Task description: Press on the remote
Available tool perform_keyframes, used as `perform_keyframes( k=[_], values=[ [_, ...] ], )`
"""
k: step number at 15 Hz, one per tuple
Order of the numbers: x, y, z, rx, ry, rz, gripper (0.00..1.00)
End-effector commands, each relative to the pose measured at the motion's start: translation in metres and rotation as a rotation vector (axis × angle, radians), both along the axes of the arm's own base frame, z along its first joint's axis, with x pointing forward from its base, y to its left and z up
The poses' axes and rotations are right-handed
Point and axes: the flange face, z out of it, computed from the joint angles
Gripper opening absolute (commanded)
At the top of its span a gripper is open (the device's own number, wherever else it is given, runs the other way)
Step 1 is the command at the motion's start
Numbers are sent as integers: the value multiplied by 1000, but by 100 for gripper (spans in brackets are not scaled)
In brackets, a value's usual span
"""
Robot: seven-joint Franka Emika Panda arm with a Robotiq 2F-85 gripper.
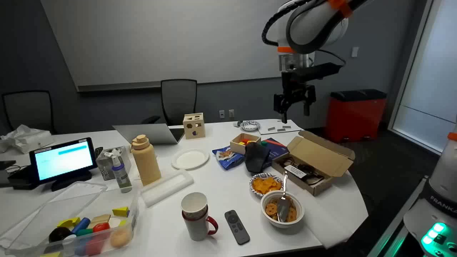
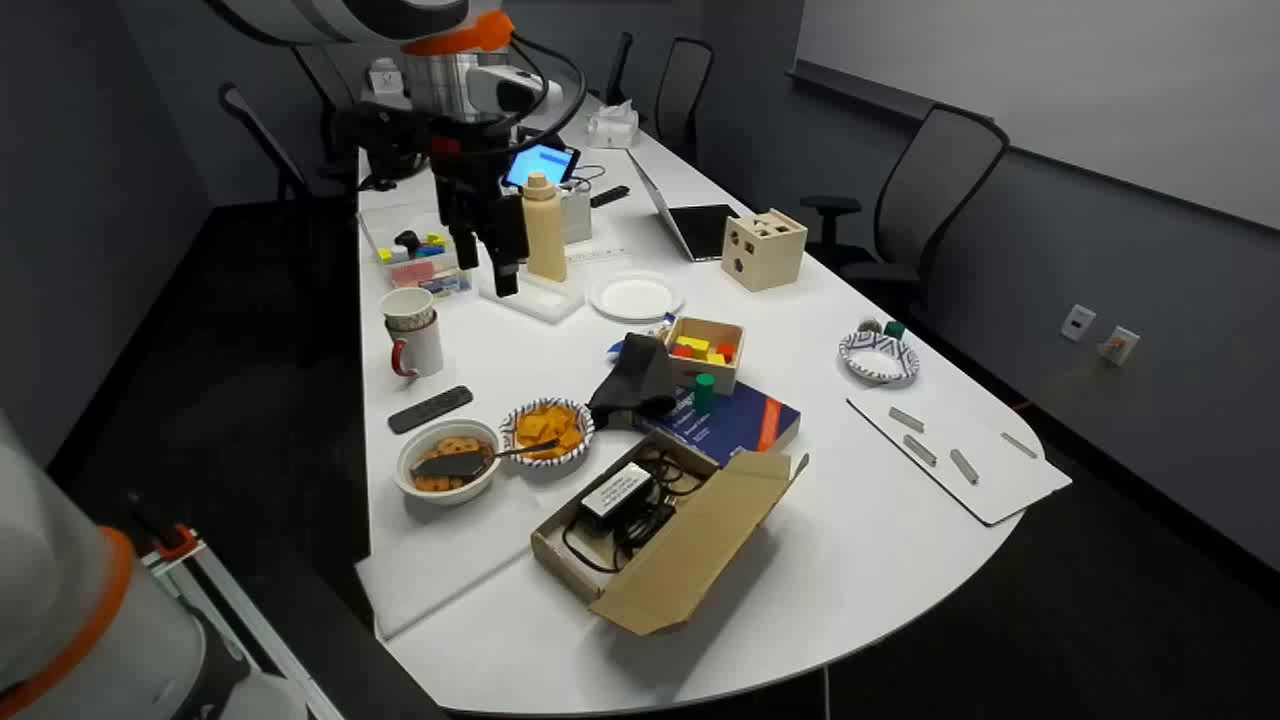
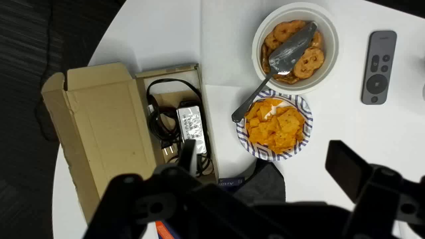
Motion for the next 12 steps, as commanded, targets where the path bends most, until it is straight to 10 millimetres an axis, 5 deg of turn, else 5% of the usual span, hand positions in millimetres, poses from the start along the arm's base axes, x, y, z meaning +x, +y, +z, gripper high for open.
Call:
perform_keyframes(
  k=[1,7,12],
  values=[
    [0,0,0,0,1,0,100],
    [4,71,-47,75,0,46,100],
    [5,126,-120,115,-91,80,100]
  ],
)
